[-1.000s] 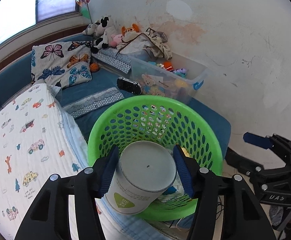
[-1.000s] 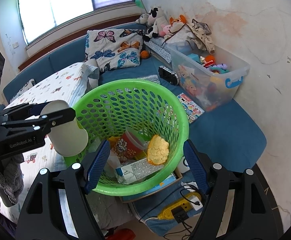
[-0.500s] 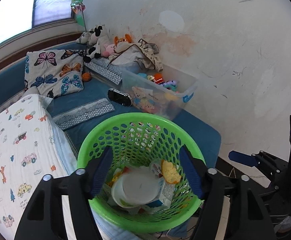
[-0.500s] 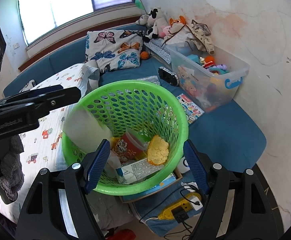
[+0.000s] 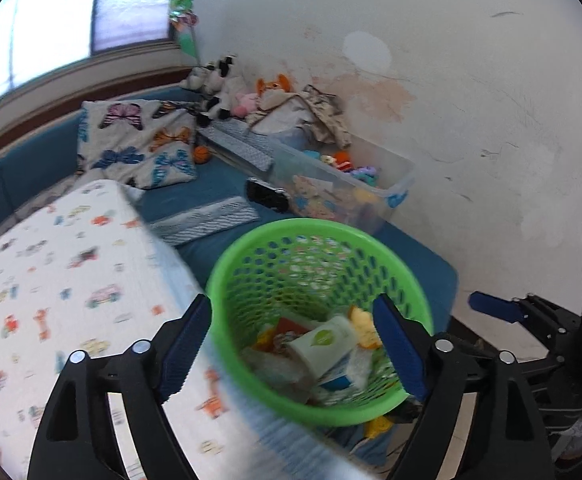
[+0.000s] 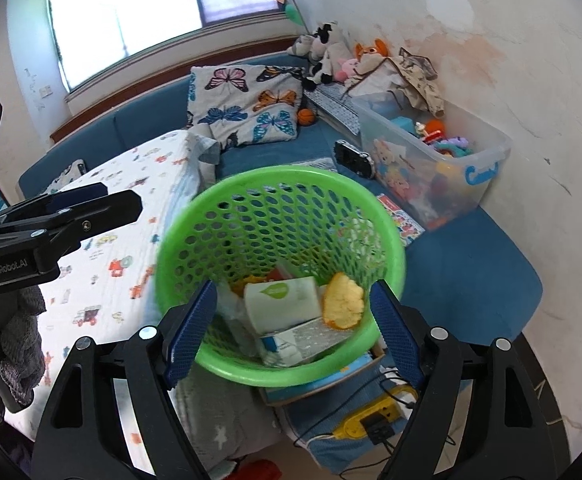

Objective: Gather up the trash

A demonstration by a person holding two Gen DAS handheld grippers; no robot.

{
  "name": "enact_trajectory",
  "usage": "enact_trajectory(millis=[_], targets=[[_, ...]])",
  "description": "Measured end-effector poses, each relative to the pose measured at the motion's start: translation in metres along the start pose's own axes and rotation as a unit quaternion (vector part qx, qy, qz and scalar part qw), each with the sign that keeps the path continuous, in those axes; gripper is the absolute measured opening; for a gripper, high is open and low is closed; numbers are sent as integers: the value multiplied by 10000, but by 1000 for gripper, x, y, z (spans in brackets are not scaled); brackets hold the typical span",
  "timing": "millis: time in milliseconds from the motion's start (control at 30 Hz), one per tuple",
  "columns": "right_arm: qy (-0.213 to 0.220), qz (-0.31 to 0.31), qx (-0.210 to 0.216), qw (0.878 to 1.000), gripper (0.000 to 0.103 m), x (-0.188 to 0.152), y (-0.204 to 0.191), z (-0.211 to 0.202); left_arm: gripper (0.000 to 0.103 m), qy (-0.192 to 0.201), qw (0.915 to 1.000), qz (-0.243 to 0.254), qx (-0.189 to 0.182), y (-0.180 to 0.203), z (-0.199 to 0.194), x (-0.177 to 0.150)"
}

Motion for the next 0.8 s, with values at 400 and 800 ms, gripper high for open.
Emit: enact_trajectory(millis=[400,800], targets=[[-7,-242,315,9992,87,-4,-57,-6,93,213,9964,-570,589,-64,-58,-41],[-87,-504,519,9973,92,-12,-111,-11,96,316,9906,-978,908,-110,-96,-81]])
Point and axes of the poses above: each gripper's, at about its wrist camera, not at the fingertips, and z roughly the way its jaws point, y to its right, x to its top, the point moved 5 cm from there along z, roughly the way its jaws point, and after that the axes turned 10 degrees about -y, right-handed, at the moved point
